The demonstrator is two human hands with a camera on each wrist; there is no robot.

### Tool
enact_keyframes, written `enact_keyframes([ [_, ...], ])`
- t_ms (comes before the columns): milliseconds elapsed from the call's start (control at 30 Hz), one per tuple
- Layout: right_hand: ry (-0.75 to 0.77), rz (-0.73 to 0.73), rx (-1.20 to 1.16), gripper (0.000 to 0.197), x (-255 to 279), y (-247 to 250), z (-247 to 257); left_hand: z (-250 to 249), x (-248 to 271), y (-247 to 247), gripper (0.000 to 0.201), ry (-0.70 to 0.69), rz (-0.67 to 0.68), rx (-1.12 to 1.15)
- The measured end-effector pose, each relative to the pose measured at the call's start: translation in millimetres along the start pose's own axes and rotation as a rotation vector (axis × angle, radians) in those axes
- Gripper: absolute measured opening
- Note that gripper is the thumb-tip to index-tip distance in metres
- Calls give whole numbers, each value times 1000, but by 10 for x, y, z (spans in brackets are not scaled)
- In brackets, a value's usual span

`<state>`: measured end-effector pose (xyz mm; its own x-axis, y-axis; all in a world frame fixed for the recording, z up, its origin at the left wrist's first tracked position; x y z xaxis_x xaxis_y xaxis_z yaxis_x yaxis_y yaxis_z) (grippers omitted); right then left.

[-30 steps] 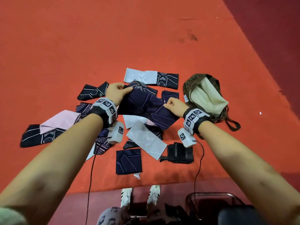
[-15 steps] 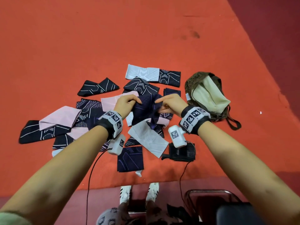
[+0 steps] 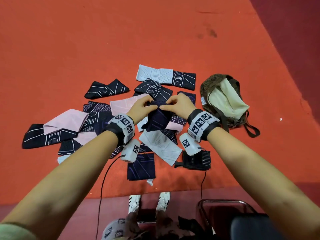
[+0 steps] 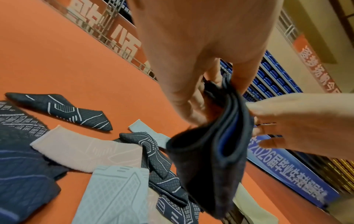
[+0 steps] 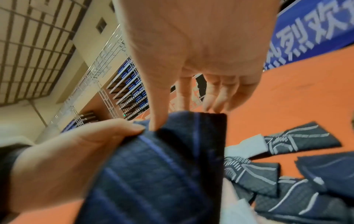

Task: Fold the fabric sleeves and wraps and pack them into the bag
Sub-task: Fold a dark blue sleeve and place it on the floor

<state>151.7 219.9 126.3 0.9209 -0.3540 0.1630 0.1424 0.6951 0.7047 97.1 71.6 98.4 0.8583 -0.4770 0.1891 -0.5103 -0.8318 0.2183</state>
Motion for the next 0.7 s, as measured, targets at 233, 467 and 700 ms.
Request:
enact_keyframes([
  [233, -142, 195, -220, 27, 12, -11, -239, 144, -4, 159, 33, 273, 14, 350],
  [467, -299, 156, -520, 20, 71, -228, -312, 525, 166, 236, 33, 469, 61, 480],
  [700, -144, 378, -248, 23, 134, -621, -182, 663, 323, -39, 35, 360, 446, -174],
])
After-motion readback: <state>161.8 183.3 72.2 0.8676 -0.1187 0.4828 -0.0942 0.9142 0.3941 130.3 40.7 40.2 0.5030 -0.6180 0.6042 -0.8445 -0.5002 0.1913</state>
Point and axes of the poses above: each hand's wrist, its own x-axis away from the middle knuckle, its own y-axis out of the back of the hand, z = x × y, the point moved 6 cm from there along -x, towards the middle knuckle, and after that the axes turned 8 degrees about -z, right-handed, at the moved point
